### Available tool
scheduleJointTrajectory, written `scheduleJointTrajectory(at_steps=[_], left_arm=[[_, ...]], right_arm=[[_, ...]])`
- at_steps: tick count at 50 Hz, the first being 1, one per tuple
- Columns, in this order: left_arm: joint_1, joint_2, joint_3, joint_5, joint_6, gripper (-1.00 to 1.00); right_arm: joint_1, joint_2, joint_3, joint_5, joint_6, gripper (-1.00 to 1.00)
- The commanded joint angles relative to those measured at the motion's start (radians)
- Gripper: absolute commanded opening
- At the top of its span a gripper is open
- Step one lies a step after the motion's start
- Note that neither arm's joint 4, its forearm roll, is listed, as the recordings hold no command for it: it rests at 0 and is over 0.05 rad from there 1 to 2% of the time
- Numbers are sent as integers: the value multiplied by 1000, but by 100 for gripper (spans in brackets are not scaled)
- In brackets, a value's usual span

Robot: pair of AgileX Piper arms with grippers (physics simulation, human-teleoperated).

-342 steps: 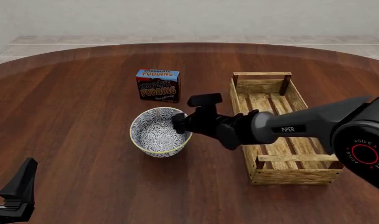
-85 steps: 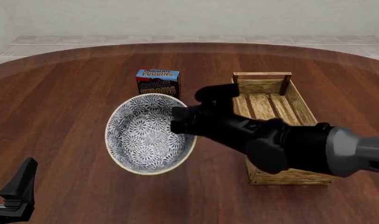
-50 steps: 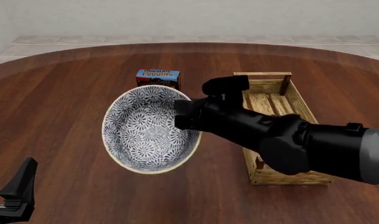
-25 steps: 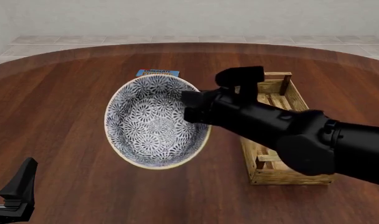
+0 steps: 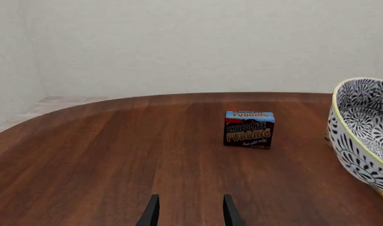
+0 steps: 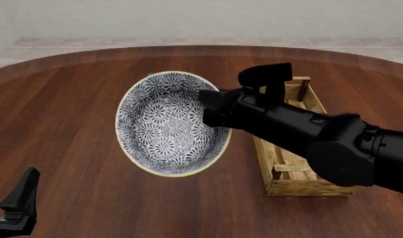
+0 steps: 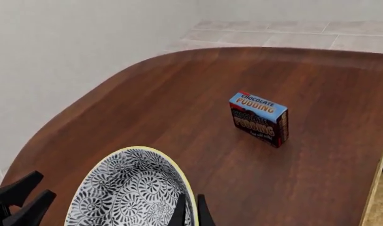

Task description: Pick up the bowl on the left and put it in the tray.

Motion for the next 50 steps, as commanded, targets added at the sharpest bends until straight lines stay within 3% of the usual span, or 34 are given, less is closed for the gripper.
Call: scheduleJointTrajectory(at_steps=[1, 21, 50], left_arm=[[0, 0, 0, 0, 0, 100], [0, 0, 0, 0, 0, 100], [0, 0, 0, 0, 0, 100]], right_arm=[[-6, -23, -3, -1, 6, -100], [-59, -74, 3, 8, 13, -100], [-127, -171, 36, 38, -39, -100]])
